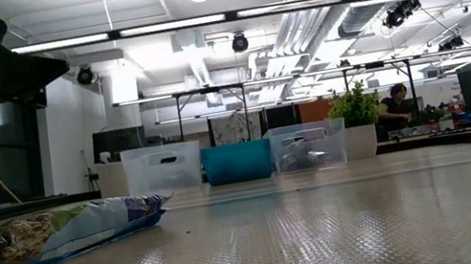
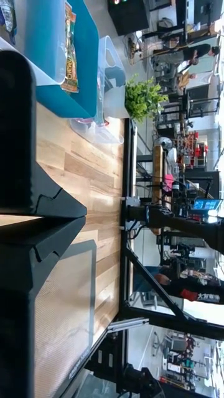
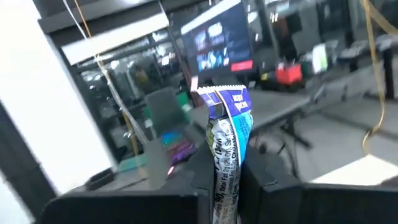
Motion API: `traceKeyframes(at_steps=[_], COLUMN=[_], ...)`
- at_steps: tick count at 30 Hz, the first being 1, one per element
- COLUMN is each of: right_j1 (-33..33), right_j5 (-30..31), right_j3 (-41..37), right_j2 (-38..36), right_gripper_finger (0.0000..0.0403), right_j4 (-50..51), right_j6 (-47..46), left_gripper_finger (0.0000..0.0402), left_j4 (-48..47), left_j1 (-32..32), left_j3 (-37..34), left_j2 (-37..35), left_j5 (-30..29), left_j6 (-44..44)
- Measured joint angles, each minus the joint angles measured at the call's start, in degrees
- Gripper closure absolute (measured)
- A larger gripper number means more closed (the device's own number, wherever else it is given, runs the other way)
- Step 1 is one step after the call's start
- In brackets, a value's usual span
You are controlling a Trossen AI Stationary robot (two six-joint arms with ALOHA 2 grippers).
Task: Pick and place Granola Bars by type
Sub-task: Put the blue granola bar into the left transparent bin
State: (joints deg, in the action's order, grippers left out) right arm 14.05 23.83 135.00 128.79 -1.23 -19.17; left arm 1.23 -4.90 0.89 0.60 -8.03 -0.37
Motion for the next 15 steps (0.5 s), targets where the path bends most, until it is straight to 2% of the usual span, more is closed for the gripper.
traceKeyframes(at_steps=[5,15], right_j1=[-2.40,-10.32], right_j5=[-0.05,0.05], right_j3=[0.00,-0.01], right_j2=[-0.02,-0.02], right_gripper_finger=[0.0381,0.0380], right_j4=[-5.66,-7.56], right_j6=[5.10,1.21], left_gripper_finger=[0.0401,0.0401], left_j4=[0.00,0.00], left_j1=[0.00,0.01], left_j3=[0.01,0.00], left_j2=[0.00,0.00], left_j5=[0.00,0.02], left_j6=[0.00,-0.01])
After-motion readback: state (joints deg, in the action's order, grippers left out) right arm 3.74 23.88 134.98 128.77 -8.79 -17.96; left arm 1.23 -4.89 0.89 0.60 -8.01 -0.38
